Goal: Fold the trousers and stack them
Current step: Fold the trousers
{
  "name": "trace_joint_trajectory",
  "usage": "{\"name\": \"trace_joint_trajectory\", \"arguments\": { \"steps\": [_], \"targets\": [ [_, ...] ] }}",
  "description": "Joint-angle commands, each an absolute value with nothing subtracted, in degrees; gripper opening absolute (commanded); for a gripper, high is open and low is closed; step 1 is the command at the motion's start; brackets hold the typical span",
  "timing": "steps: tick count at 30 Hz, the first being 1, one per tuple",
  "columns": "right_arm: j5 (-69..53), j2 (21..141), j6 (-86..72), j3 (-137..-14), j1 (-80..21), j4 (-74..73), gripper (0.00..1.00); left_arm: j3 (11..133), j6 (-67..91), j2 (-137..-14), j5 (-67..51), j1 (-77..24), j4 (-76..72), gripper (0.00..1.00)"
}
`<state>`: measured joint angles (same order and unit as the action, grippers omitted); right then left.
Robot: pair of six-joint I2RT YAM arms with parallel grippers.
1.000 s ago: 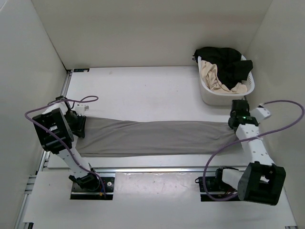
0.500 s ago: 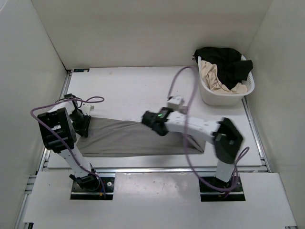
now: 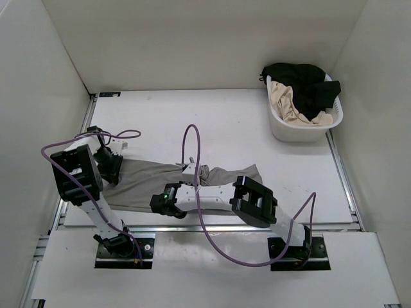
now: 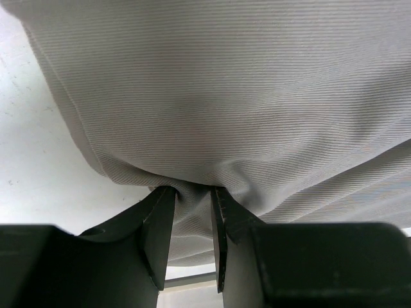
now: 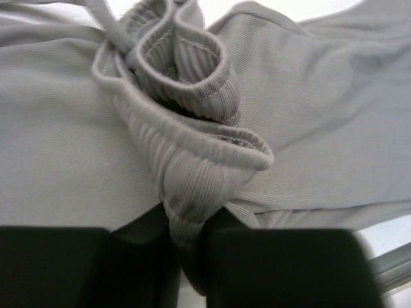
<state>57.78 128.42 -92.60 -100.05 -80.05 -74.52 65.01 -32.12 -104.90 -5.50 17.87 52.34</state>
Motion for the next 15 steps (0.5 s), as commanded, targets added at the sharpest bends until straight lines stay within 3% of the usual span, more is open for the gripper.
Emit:
{"name": "trace_joint_trajectory", "arguments": {
  "steps": [1, 3, 4, 7, 13, 15],
  "targets": [
    [59.6, 128.8, -90.1, -103.9, -82.3, -73.9, 0.2, 65.4, -33.3, -107.5, -9.8, 17.5, 46.4, 0.4],
    [61.2, 128.8, -86.9, -104.5, -83.5, -72.6, 0.42, 66.5, -32.8, -107.5, -9.8, 17.5, 46.9, 0.4],
    [61.8, 128.3, -85.6, -104.5, -84.5, -70.9, 0.72, 67.8, -32.8, -107.5, -10.5, 17.5, 46.9, 0.4],
    [63.1, 126.2, -81.0, -104.5, -87.0, -70.2, 0.9, 70.3, -31.6, -107.5, -11.9, 17.5, 48.2, 0.4],
    [61.8, 120.8, -56.7, -107.4, -92.5, -54.3, 0.96, 74.5, -30.4, -103.6, -15.5, 17.5, 50.5, 0.41],
    [60.3, 118.7, -59.7, -109.3, -92.5, -56.9, 0.94, 78.4, -31.2, -101.4, -16.6, 17.5, 53.6, 0.43]
  ]
}}
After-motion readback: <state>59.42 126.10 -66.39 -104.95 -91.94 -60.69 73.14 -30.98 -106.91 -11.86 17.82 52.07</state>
